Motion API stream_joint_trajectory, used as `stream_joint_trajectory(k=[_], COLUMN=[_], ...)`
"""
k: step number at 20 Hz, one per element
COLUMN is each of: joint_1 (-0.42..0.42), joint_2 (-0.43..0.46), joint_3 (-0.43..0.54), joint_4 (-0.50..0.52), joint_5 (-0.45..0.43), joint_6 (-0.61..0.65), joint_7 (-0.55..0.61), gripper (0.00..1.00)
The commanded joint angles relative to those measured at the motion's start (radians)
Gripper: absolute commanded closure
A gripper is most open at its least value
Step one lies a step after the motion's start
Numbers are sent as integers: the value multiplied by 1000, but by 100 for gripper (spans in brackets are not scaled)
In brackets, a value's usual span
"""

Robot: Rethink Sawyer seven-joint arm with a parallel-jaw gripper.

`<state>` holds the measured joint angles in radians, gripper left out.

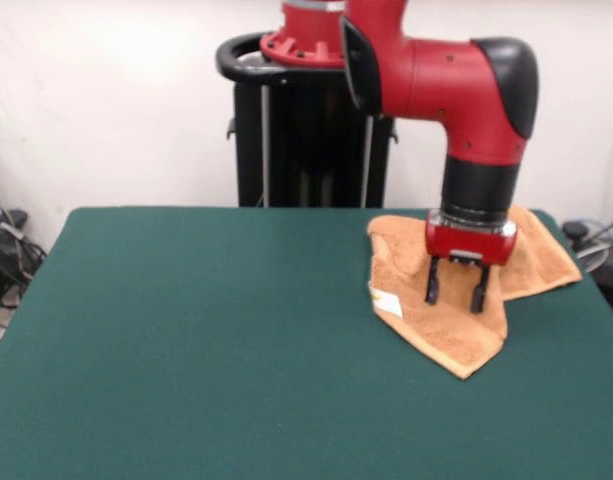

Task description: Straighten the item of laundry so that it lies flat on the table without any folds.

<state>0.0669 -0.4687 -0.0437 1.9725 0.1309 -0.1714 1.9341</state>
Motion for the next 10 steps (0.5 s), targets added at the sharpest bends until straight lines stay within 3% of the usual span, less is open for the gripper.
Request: stream_joint_trajectory(k=[1,6,10], joint_1=[8,-14,89], joint_2=[-40,62,174], joint_3=[72,101,0], joint_4=[6,-72,-124], joint_5=[69,49,158], joint_6=[31,-32,-158], joint_7=[230,212,254], gripper=[0,0,0])
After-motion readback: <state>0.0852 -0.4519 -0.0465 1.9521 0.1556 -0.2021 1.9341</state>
